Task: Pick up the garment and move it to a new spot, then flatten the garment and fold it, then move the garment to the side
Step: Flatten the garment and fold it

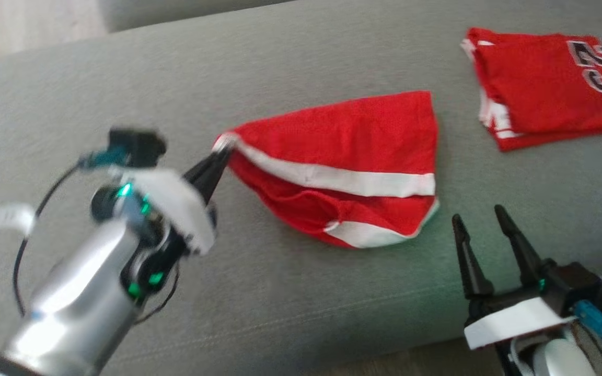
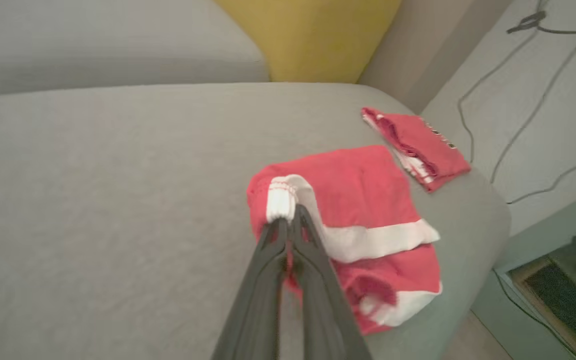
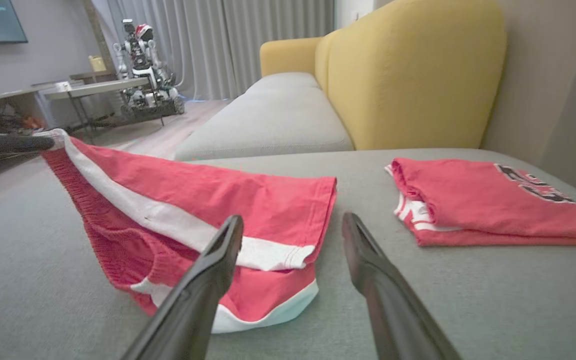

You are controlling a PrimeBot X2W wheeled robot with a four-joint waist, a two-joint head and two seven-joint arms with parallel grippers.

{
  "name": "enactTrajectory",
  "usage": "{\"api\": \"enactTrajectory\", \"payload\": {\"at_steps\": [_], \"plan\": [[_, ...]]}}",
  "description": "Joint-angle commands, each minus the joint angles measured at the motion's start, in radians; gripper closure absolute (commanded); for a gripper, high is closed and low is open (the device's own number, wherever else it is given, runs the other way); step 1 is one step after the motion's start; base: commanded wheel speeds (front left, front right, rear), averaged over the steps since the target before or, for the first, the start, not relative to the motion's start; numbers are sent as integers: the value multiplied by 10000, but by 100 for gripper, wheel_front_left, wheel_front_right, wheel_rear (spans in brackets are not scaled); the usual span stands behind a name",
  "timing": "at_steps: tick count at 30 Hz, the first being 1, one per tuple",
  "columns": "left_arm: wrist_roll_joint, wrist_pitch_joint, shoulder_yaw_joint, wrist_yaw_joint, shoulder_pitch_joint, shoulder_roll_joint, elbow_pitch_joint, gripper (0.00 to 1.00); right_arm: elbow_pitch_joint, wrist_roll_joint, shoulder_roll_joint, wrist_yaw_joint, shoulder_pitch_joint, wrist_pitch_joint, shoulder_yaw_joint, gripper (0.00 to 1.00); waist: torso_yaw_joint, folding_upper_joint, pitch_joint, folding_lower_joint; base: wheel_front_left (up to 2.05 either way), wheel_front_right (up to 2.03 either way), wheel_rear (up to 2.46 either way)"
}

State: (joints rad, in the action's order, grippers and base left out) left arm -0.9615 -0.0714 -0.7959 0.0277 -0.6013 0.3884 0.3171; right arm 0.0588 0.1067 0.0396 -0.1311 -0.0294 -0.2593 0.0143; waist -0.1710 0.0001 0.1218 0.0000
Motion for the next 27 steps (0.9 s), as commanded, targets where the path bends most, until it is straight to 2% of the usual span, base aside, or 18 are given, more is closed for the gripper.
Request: {"api": "enactTrajectory", "payload": {"at_steps": [1, 5, 8, 15, 20, 27], "plan": [[58, 464, 551, -9, -336, 498, -379, 100, -59, -22, 106, 4, 427, -24, 336, 0, 426, -1, 194, 0, 0, 0, 0], [712, 1396, 434, -4, 214, 969, -173, 100, 928, 115, 110, 4, 791, -24, 517, 0, 787, -1, 369, 0, 0, 0, 0], [1097, 1944, 352, 61, 348, 1040, 139, 100, 1725, 232, 243, 4, 1383, -25, 717, 0, 948, -1, 543, 0, 0, 0, 0], [1339, 2440, 217, -49, 172, 722, 735, 100, 3980, 361, 401, 4, 2870, -25, 1493, 0, 1196, -1, 785, 0, 0, 0, 0], [1485, 2581, 80, -126, 55, 567, 915, 100, 5406, 409, 349, 4, 3685, -25, 1692, 0, 1281, -1, 849, 0, 0, 0, 0], [1614, 2646, -54, -160, 0, 522, 996, 100, 6360, 473, 249, 4, 4434, -25, 1925, 0, 1297, -1, 929, 0, 0, 0, 0]]}}
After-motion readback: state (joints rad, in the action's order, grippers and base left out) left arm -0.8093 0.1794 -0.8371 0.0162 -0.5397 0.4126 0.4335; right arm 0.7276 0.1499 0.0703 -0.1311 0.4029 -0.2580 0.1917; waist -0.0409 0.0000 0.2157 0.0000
